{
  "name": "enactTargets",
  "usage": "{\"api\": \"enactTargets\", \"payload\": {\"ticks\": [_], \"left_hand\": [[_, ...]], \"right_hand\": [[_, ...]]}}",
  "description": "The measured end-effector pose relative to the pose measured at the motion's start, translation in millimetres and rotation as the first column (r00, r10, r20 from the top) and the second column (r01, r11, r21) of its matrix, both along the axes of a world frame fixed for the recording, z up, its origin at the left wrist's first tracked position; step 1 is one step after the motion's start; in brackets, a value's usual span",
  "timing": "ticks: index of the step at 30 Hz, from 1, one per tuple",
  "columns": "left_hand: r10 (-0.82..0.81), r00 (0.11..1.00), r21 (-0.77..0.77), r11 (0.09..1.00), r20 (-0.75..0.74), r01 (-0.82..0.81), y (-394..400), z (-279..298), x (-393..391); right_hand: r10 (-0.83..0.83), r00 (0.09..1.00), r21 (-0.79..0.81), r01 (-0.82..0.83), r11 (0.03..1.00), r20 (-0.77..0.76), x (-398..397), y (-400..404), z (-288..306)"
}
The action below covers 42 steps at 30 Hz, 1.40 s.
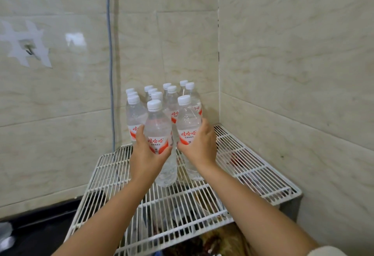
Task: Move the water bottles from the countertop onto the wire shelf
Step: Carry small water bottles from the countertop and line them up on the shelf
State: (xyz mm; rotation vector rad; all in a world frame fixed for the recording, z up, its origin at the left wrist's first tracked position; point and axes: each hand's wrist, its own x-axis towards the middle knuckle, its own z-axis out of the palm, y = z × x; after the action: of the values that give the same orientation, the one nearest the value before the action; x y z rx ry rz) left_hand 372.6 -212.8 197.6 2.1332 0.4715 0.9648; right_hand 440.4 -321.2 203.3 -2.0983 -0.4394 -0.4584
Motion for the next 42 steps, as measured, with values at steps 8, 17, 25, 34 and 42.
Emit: {"api": "enactTargets", "payload": {"ticks": [8, 17, 25, 34, 42], "left_hand": [[-0.014, 0.997, -0.053, 0.998, 0.076, 0.018, -22.2, 12.8, 25.2], [0.067, 0.998, -0.113, 0.991, 0.002, -0.067, -55.2, 11.7, 105.0], [0.148, 0.98, 0.057, 0.988, -0.132, -0.142, -61.6, 10.5, 113.1], [0.16, 0.903, 0.576, 0.81, -0.398, 0.11, -40.0, -20.1, 86.2], [0.26, 0.919, 0.739, 0.672, -0.297, 0.049, -22.0, -32.0, 100.9]], "right_hand": [[0.226, 0.972, 0.122, -0.231, 0.965, 0.058, 42.2, -41.2, 2.9], [0.337, 0.94, 0.305, -0.307, 0.902, -0.049, 106.7, -48.1, 10.3], [0.455, 0.87, 0.364, -0.368, 0.856, -0.191, 119.6, -35.5, 8.7], [0.39, 0.846, 0.007, -0.416, 0.909, -0.363, 117.4, -57.2, 4.9], [0.33, 0.887, 0.065, -0.327, 0.943, -0.322, 109.1, -42.5, -2.0]]}}
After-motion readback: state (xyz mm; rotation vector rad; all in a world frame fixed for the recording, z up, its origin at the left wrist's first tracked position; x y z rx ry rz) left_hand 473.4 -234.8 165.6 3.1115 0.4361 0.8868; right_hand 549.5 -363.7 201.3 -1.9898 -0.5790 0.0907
